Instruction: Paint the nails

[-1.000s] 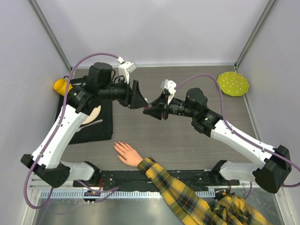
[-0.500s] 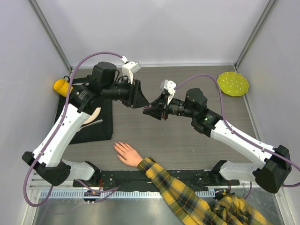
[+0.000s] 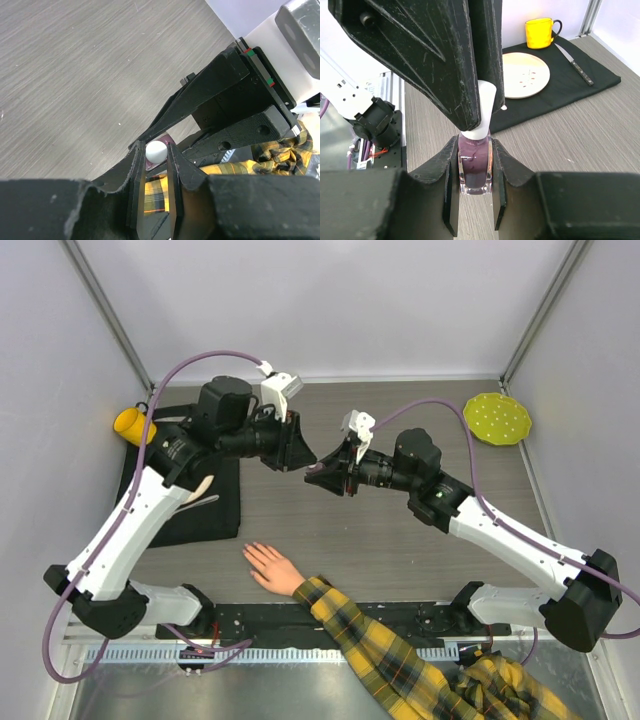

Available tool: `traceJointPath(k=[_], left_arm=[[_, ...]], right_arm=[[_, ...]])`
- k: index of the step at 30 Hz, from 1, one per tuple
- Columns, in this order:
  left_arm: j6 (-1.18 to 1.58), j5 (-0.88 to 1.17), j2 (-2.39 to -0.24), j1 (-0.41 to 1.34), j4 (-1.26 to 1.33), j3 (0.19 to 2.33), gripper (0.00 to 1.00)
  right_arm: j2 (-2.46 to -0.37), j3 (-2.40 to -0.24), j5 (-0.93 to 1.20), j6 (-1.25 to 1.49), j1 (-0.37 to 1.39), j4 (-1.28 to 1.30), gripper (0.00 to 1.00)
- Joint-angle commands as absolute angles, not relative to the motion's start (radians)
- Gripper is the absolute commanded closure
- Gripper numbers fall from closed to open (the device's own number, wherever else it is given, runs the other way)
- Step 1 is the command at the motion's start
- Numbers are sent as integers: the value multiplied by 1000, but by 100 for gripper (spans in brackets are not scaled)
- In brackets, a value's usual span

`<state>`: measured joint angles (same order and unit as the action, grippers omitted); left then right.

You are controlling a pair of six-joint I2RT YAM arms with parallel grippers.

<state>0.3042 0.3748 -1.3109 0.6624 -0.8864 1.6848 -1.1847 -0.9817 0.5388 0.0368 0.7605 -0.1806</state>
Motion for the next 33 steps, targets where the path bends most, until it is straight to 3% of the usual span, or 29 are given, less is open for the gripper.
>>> traceJointPath(k=[1,33], left_arm=[[304,344,-1244,666,-822,1678,99],[382,221,-1230,673,-811,1683,100]], right_arm=[[-1173,-996,517,41,765,-235,99],[-1166,-983,468,63,769,-253,99]])
